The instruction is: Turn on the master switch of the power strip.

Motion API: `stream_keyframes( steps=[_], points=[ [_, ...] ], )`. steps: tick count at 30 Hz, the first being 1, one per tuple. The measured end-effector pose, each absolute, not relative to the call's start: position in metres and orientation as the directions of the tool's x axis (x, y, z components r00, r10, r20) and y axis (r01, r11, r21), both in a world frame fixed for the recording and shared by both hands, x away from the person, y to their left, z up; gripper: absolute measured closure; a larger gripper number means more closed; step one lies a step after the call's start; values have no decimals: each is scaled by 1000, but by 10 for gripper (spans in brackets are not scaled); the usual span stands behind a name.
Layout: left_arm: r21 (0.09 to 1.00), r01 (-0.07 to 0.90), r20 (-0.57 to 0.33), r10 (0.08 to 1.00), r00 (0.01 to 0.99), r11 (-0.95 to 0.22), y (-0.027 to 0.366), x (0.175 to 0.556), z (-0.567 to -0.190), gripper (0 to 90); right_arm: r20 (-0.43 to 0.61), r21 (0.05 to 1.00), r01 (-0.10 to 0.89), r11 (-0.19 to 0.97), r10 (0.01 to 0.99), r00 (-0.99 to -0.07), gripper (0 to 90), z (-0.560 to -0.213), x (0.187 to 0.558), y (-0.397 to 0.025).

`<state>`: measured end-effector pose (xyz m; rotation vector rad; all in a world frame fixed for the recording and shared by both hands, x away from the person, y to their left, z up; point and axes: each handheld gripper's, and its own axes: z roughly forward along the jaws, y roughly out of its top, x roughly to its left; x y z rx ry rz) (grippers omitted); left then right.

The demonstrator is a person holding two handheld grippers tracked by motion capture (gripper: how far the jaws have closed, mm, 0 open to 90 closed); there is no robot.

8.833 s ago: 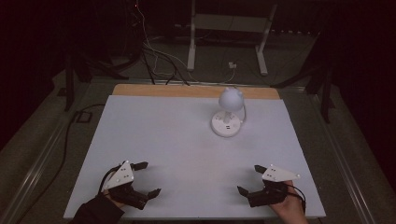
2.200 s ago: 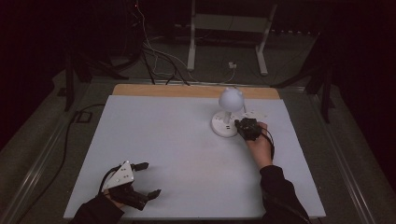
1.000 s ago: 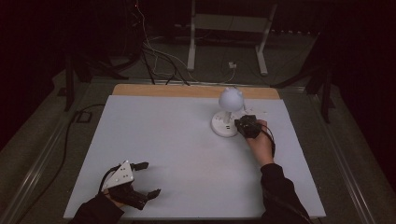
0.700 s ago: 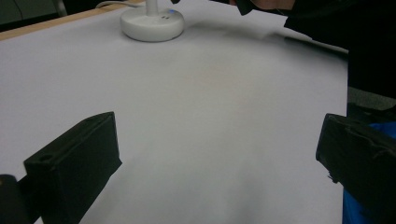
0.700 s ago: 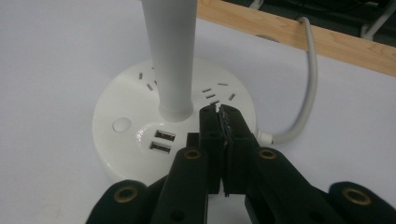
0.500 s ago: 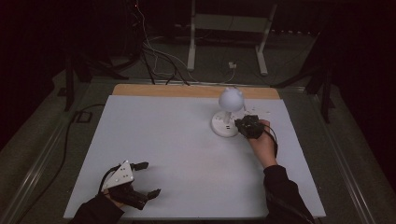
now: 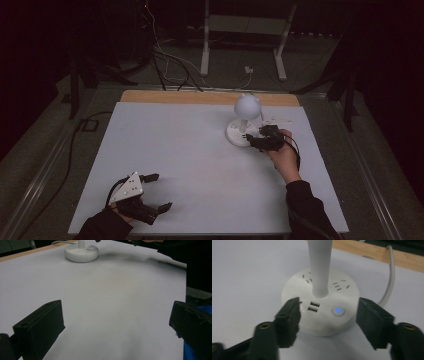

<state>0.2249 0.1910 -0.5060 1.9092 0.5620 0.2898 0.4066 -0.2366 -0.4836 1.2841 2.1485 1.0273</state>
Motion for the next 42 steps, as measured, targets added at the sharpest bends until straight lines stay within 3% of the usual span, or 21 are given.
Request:
stream_keyframes(
  steps=[10, 13, 22, 27, 42],
  points=[
    [916, 248, -58, 508, 860, -315, 191, 225, -506, 1, 87, 777, 575, 256, 861, -501, 128, -481, 398, -238],
    [916, 247, -57, 508, 859, -315, 191, 225, -506, 1, 112, 782, 572, 249, 846, -522, 0, -481, 394, -237],
    [916, 248, -57, 509, 859, -316, 191, 225, -506, 1, 67, 776, 540, 327, 808, -586, 0, -473, 379, -231],
    [916, 248, -57, 508, 859, -316, 191, 225, -506, 1, 104, 776, 542, 322, 783, -614, 0, -468, 371, -230],
    [914, 247, -54, 507, 861, -321, 190, 224, -506, 1, 75, 796, 484, 362, 736, -673, 0, -466, 333, -229]
  ],
)
